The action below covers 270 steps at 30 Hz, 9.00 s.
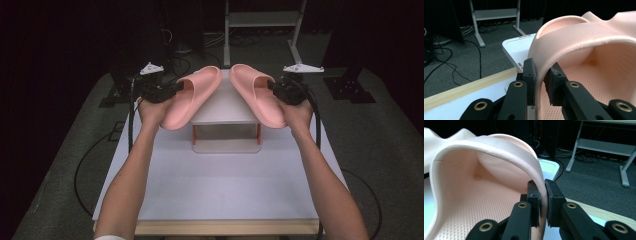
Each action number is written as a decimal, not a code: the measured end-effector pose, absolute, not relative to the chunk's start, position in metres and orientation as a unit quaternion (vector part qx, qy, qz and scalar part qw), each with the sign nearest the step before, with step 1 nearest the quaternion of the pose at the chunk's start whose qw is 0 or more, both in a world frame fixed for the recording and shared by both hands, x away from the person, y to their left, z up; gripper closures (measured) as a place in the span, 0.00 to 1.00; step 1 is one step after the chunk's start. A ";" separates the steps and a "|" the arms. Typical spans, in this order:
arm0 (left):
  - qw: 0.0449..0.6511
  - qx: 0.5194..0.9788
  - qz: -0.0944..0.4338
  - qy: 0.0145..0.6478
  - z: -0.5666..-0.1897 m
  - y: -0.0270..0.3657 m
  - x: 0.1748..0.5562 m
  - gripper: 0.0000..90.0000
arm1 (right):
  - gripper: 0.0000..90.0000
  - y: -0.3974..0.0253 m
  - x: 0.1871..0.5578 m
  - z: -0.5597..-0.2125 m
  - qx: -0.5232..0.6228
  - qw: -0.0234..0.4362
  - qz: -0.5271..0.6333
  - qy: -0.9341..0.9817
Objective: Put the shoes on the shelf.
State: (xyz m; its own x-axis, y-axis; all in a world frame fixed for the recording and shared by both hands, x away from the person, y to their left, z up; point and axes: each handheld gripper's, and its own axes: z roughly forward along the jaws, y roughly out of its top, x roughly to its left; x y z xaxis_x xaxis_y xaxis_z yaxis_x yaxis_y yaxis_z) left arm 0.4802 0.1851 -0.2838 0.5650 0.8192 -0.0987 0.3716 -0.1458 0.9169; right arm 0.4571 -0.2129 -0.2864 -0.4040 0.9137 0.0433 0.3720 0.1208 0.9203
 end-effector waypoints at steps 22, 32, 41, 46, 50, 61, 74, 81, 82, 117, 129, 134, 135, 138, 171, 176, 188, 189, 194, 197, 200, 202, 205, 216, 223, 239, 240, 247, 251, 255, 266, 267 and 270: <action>0.494 0.726 0.215 0.428 -0.286 0.170 0.493 0.86 | 0.90 -0.199 0.470 -0.288 0.471 0.279 0.460 0.699; 0.489 0.731 0.213 0.427 -0.283 0.165 0.493 0.84 | 0.89 -0.192 0.471 -0.289 0.471 0.273 0.462 0.700; 0.488 0.732 0.209 0.427 -0.286 0.158 0.494 0.83 | 0.87 -0.190 0.472 -0.290 0.473 0.270 0.462 0.699; 0.490 0.729 0.207 0.431 -0.286 0.157 0.494 0.82 | 0.87 -0.191 0.472 -0.291 0.475 0.267 0.463 0.699; 0.491 0.728 0.206 0.432 -0.286 0.155 0.494 0.80 | 0.86 -0.191 0.473 -0.291 0.476 0.267 0.462 0.699; 0.494 0.727 0.197 0.435 -0.288 0.150 0.495 0.76 | 0.83 -0.188 0.474 -0.293 0.480 0.261 0.458 0.701; 0.505 0.722 0.188 0.434 -0.291 0.143 0.494 0.74 | 0.82 -0.184 0.474 -0.294 0.475 0.255 0.459 0.706; 0.509 0.721 0.184 0.433 -0.292 0.140 0.494 0.74 | 0.81 -0.184 0.475 -0.295 0.474 0.250 0.463 0.706; 0.510 0.720 0.184 0.433 -0.292 0.139 0.494 0.73 | 0.81 -0.184 0.475 -0.295 0.473 0.250 0.464 0.706; 0.533 0.710 0.176 0.425 -0.297 0.132 0.490 0.69 | 0.77 -0.186 0.477 -0.298 0.471 0.240 0.480 0.700; 0.531 0.714 0.174 0.422 -0.299 0.133 0.488 0.65 | 0.73 -0.192 0.475 -0.300 0.471 0.223 0.492 0.697; 0.531 0.712 0.178 0.424 -0.296 0.136 0.486 0.63 | 0.68 -0.195 0.471 -0.297 0.471 0.221 0.499 0.693; 0.534 0.709 0.178 0.425 -0.295 0.137 0.485 0.63 | 0.68 -0.195 0.470 -0.296 0.469 0.224 0.501 0.692; 0.535 0.710 0.175 0.422 -0.294 0.139 0.484 0.63 | 0.66 -0.196 0.467 -0.293 0.468 0.226 0.502 0.691; 0.543 0.715 0.177 0.404 -0.298 0.141 0.468 0.55 | 0.53 -0.202 0.453 -0.296 0.454 0.211 0.514 0.697; 0.545 0.715 0.174 0.402 -0.300 0.142 0.464 0.55 | 0.50 -0.204 0.451 -0.297 0.452 0.208 0.523 0.691; 0.548 0.717 0.177 0.393 -0.302 0.145 0.457 0.55 | 0.45 -0.210 0.444 -0.300 0.448 0.196 0.531 0.692; 0.549 0.717 0.178 0.392 -0.302 0.145 0.456 0.55 | 0.45 -0.211 0.444 -0.301 0.448 0.197 0.531 0.692; 0.553 0.716 0.177 0.388 -0.301 0.145 0.452 0.53 | 0.44 -0.215 0.442 -0.303 0.449 0.193 0.533 0.691; 0.556 0.714 0.177 0.388 -0.302 0.146 0.450 0.52 | 0.43 -0.216 0.440 -0.304 0.447 0.191 0.532 0.693; 0.556 0.714 0.178 0.386 -0.303 0.146 0.448 0.51 | 0.41 -0.217 0.438 -0.304 0.447 0.192 0.531 0.694; 0.559 0.713 0.175 0.387 -0.303 0.147 0.447 0.49 | 0.40 -0.218 0.437 -0.304 0.447 0.192 0.532 0.693; 0.560 0.712 0.175 0.387 -0.304 0.148 0.445 0.49 | 0.39 -0.218 0.435 -0.303 0.444 0.197 0.533 0.693; 0.561 0.714 0.178 0.379 -0.303 0.150 0.438 0.44 | 0.36 -0.217 0.429 -0.304 0.436 0.198 0.533 0.698; 0.564 0.715 0.179 0.373 -0.303 0.152 0.431 0.42 | 0.35 -0.218 0.424 -0.303 0.431 0.198 0.534 0.700; 0.571 0.714 0.173 0.365 -0.308 0.155 0.419 0.38 | 0.33 -0.225 0.413 -0.309 0.428 0.197 0.536 0.701; 0.573 0.714 0.173 0.364 -0.308 0.154 0.417 0.38 | 0.33 -0.226 0.413 -0.309 0.428 0.197 0.536 0.701; 0.572 0.714 0.176 0.362 -0.309 0.157 0.412 0.35 | 0.32 -0.231 0.407 -0.312 0.425 0.199 0.537 0.701; 0.573 0.715 0.178 0.360 -0.309 0.158 0.409 0.34 | 0.32 -0.233 0.404 -0.313 0.423 0.201 0.537 0.702; 0.572 0.716 0.177 0.358 -0.311 0.159 0.407 0.34 | 0.31 -0.235 0.400 -0.315 0.422 0.202 0.538 0.701; 0.572 0.716 0.177 0.358 -0.316 0.165 0.398 0.30 | 0.29 -0.239 0.389 -0.318 0.416 0.201 0.542 0.702; 0.574 0.715 0.177 0.358 -0.316 0.165 0.397 0.30 | 0.29 -0.240 0.388 -0.318 0.414 0.202 0.542 0.703; 0.574 0.715 0.179 0.358 -0.317 0.167 0.394 0.30 | 0.29 -0.241 0.385 -0.319 0.414 0.203 0.543 0.702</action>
